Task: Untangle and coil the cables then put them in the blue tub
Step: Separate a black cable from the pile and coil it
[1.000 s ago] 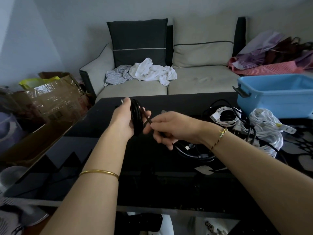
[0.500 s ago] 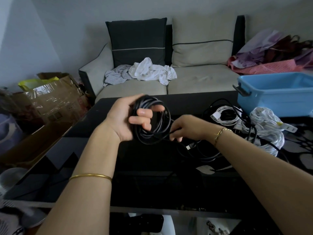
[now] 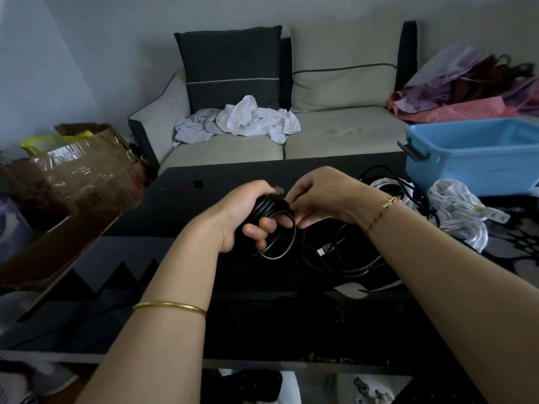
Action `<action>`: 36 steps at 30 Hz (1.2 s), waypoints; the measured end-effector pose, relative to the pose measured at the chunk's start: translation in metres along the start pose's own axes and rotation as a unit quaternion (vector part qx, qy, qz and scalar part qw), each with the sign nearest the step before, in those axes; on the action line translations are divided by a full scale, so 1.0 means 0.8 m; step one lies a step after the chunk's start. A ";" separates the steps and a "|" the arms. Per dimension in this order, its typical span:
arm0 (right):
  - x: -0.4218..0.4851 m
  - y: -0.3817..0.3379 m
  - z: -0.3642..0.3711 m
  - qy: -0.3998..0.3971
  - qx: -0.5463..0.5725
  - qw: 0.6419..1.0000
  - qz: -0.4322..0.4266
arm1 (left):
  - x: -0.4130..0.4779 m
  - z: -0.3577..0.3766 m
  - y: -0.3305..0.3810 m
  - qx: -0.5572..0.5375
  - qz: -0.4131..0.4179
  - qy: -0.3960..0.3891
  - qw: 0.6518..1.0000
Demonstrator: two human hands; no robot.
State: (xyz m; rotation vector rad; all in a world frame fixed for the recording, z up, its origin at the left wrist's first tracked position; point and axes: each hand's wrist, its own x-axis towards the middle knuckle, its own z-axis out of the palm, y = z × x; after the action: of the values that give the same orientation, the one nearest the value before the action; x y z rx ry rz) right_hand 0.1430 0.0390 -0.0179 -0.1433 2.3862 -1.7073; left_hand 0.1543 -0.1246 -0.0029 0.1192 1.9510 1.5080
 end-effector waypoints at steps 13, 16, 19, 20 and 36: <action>-0.004 0.018 0.020 -0.020 0.266 0.953 -0.145 | 0.008 -0.006 -0.004 -0.200 0.110 -0.032 0.973; -0.008 0.010 0.030 -0.095 0.307 0.927 -0.193 | 0.004 -0.005 0.001 -0.252 0.144 -0.065 0.955; -0.008 0.007 0.041 -0.104 0.305 0.926 -0.199 | 0.004 -0.007 0.004 -0.306 0.172 -0.057 0.935; -0.008 0.007 0.042 -0.088 0.306 0.928 -0.193 | 0.004 -0.008 0.003 -0.316 0.171 -0.053 0.932; 0.004 0.008 0.025 0.075 -0.087 0.969 -0.220 | 0.020 -0.001 -0.004 -0.182 0.132 0.140 0.964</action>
State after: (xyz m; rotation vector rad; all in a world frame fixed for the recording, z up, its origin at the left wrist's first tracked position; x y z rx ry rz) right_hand 0.1442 0.0216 -0.0306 -0.6358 2.7747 -1.7259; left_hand 0.1420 -0.1190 -0.0125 0.0054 1.8853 2.1359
